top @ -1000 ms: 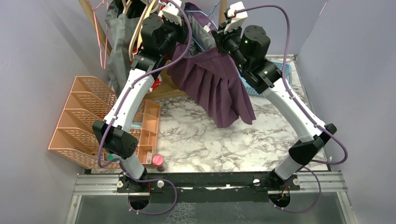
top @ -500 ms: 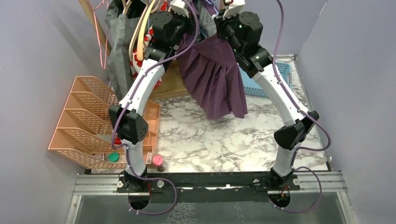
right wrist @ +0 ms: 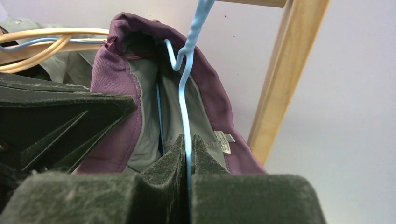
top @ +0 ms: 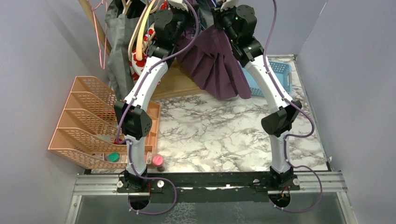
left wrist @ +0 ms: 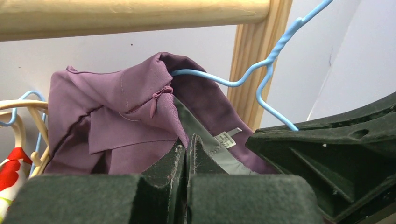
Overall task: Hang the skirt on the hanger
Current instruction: Place the hanger at the clothesline.
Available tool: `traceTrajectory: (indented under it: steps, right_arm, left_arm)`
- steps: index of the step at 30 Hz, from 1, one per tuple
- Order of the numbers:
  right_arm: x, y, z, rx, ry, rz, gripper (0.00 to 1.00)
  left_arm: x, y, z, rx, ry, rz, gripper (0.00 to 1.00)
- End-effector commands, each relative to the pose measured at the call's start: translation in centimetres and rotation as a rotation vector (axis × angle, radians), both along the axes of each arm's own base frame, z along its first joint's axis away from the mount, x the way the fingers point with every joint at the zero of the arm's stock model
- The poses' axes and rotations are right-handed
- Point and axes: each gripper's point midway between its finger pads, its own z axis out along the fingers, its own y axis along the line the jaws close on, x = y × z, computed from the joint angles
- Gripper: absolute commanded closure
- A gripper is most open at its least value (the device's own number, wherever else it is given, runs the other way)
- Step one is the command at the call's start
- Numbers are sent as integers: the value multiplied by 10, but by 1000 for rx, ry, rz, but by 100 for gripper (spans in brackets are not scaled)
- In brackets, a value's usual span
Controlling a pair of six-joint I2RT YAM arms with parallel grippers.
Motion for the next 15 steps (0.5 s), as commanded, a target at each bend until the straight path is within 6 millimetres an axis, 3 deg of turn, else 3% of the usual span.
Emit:
traceTrajectory:
  steps: [1,15]
  right_arm:
    - [-4,0,57,134,-184,29,99]
    - [24,4,43,189,-219,-11,99]
  left_arm:
    - [-6,-1,28,-57,-90,23,100]
    - [13,9,8,-52,-38,116,100]
